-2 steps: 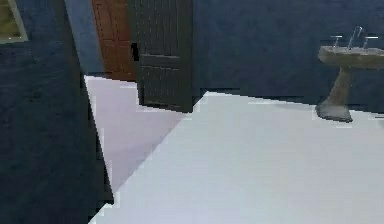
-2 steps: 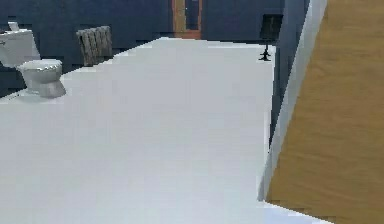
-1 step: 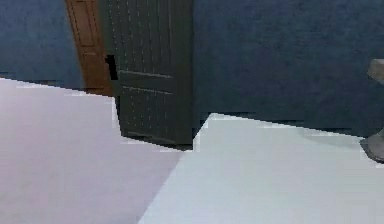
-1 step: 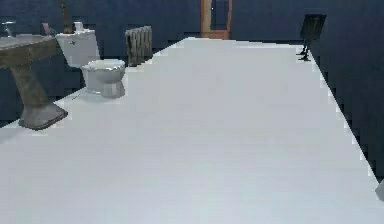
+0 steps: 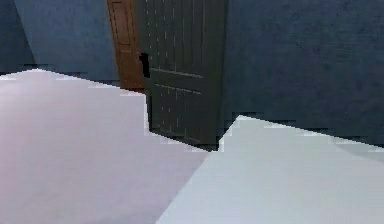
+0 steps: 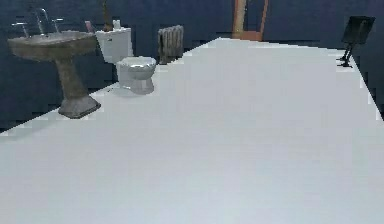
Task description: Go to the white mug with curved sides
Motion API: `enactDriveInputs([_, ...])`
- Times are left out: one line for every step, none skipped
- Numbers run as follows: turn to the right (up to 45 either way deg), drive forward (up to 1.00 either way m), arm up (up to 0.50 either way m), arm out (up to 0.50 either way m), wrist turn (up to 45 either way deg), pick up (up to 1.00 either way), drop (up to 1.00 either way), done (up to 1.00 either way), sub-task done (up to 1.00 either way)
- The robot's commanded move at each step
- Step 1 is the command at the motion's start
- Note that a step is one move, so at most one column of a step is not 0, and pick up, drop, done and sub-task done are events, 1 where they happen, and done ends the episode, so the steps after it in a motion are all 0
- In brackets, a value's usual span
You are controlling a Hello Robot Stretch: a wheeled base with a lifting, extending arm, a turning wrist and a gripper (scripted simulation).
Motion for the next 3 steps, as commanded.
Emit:
enactDriveInputs([0.0,0.25,0.0,0.0,0.0,0.0,0.0,0.0,0.0])
enactDriveInputs([-9.0,0.0,0.0,0.0,0.0,0.0,0.0,0.0,0.0])
enactDriveInputs([0.0,0.5,0.0,0.0,0.0,0.0,0.0,0.0,0.0])
